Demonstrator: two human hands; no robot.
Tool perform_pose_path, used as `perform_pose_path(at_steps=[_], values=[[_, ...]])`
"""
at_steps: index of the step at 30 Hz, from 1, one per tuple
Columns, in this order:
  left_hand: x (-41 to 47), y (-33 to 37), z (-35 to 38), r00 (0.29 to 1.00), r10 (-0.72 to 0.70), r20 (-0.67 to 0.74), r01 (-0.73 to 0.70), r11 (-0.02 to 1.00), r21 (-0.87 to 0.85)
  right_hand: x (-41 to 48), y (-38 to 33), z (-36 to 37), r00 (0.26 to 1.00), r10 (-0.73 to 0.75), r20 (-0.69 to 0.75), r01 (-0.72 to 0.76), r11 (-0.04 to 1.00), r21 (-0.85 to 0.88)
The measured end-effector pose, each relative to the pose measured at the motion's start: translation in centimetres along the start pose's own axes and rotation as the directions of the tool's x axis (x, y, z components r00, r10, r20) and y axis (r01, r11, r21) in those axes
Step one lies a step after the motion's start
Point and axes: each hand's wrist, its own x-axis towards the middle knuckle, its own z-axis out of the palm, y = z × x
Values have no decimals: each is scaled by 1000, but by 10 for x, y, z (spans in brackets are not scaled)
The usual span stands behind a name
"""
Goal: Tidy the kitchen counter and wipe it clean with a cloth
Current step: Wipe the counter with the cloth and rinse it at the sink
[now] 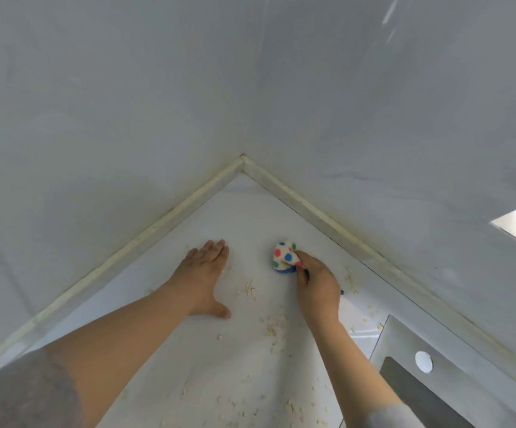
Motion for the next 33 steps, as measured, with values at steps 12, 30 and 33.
perform_pose_path(at_steps=[12, 30, 33], values=[[2, 6, 0, 998, -43, 52, 37, 992, 119, -29, 9, -42, 993, 75, -89, -66, 993, 100], [2, 9, -4, 995, -61, 73, 51, 991, 126, -37, 17, -21, 993, 84, -88, -80, 995, 56], [1, 15, -8, 995, -70, 78, 60, 991, 123, -61, 7, -18, 997, 72, -21, -70, 995, 66]])
